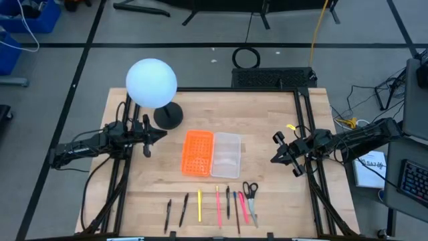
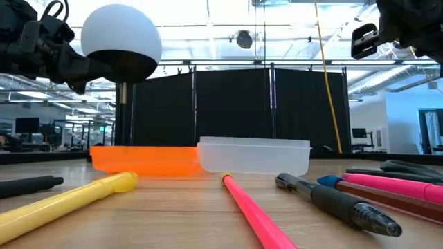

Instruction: Pick & place school supplies into a supply box

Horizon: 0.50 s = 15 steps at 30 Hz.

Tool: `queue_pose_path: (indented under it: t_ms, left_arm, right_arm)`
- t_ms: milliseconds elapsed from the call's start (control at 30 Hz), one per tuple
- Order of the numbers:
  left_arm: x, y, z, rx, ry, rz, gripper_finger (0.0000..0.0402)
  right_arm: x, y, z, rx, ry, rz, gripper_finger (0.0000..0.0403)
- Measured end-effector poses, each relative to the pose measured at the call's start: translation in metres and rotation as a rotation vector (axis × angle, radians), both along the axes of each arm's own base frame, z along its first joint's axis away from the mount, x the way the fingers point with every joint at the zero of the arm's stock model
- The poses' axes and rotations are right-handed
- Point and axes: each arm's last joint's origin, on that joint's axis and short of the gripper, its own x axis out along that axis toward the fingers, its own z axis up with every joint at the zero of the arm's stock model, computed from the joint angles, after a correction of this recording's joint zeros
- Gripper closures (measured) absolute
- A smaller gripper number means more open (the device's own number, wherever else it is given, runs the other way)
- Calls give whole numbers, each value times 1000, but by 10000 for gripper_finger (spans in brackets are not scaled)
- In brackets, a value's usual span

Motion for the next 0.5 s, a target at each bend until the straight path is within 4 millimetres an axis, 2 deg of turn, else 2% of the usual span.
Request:
queue_pose_path:
  t_ms: [500]
  left_arm:
    - [0,0,0,0,0,0,360]
  right_arm:
    - [0,0,1,2,-12,0,403]
